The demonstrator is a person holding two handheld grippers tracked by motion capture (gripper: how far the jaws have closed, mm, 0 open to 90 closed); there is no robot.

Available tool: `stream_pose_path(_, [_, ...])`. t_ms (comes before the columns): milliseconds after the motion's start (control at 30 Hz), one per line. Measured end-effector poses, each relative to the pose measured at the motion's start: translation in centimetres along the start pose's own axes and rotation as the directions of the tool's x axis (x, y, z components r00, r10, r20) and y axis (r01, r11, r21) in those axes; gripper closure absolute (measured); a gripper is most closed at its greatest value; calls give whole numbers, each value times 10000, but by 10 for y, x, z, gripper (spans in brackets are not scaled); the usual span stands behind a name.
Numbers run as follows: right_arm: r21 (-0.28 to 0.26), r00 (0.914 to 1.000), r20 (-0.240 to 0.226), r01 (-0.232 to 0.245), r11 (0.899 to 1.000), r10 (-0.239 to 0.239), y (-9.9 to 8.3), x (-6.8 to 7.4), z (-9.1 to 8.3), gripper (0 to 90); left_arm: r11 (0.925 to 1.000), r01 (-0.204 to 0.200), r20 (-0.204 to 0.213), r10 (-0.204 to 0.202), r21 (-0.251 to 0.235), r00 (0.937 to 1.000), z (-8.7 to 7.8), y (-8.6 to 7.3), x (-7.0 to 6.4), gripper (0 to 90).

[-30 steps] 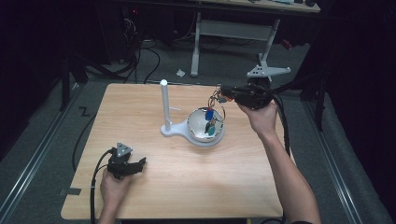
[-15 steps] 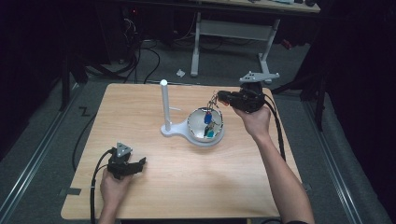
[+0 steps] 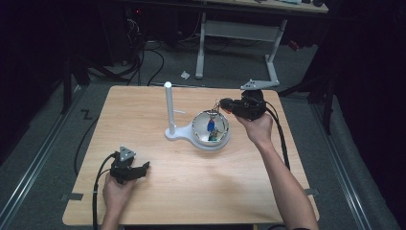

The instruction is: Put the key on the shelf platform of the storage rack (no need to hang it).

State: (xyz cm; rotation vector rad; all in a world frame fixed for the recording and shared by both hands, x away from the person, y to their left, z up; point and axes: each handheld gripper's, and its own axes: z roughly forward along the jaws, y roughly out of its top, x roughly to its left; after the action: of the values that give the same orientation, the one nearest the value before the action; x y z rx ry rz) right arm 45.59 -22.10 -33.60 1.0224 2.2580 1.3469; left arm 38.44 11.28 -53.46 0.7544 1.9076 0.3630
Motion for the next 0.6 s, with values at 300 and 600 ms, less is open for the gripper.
stream_pose_path(300, [113,9999,-38,-96,9999,97,-8,-1,6,856,10000,19,2,-19,-8,10000,0,0,0,278])
stream_pose_path(600, [239,9998,-22,-183,9995,184,-17,-3,12,855,10000,-44,14,44,-7,10000,0,0,0,278])
